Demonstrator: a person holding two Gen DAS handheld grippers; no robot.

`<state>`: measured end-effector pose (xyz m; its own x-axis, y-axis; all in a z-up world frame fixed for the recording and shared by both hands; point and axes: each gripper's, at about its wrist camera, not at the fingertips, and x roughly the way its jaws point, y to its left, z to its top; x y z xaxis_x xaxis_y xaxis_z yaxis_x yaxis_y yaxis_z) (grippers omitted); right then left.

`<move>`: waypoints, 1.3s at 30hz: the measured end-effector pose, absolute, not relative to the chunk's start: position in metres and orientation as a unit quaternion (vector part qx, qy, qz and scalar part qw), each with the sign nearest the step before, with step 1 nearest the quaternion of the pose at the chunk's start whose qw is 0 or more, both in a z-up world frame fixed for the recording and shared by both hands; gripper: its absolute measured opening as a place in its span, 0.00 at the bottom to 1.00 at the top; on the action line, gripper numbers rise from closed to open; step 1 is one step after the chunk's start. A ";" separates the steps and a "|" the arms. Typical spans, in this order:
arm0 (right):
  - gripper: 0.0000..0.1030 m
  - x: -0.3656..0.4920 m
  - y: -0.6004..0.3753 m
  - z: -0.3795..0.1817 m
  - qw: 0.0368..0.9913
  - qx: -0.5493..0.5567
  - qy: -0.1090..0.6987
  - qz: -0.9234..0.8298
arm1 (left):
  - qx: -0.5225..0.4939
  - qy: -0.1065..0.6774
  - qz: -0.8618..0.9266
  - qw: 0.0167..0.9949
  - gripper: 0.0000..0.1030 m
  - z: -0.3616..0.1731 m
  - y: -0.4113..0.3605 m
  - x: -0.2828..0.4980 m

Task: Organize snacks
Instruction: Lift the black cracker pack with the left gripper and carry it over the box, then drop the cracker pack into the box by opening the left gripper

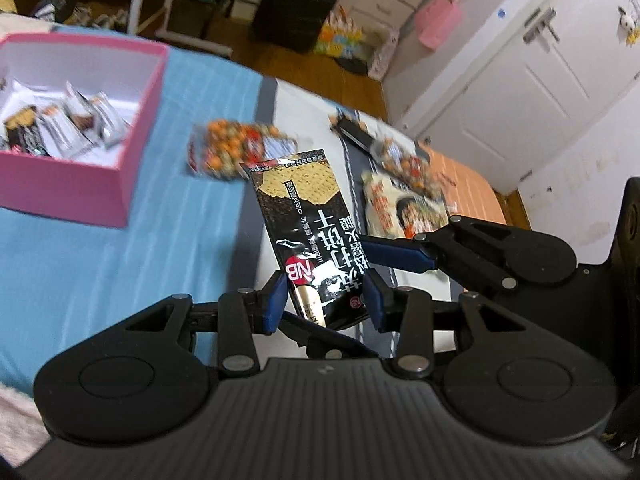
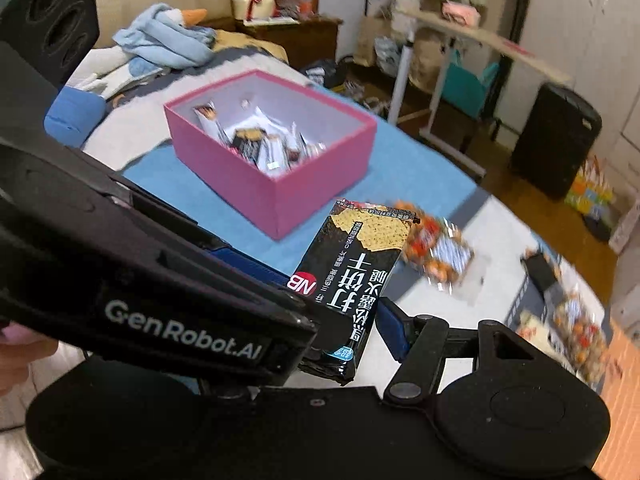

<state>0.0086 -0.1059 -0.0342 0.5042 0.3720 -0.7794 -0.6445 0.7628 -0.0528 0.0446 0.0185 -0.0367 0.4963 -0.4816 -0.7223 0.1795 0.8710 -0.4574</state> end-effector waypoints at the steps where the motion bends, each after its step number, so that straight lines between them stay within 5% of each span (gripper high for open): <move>1: 0.65 0.011 -0.099 -0.029 0.851 -0.174 0.391 0.304 | -0.164 0.458 -0.191 0.853 0.38 -0.033 0.024 0.045; 14: 0.66 0.097 -0.015 -0.005 0.851 -0.162 0.335 0.370 | -0.198 0.411 -0.128 0.881 0.38 -0.003 0.130 0.117; 33: 0.66 0.189 0.054 -0.094 0.804 -0.131 0.416 0.405 | -0.244 0.461 -0.057 0.851 0.40 -0.104 0.199 0.206; 39: 0.67 0.195 0.056 -0.101 0.807 -0.125 0.426 0.388 | -0.217 0.463 -0.020 0.859 0.50 -0.109 0.198 0.207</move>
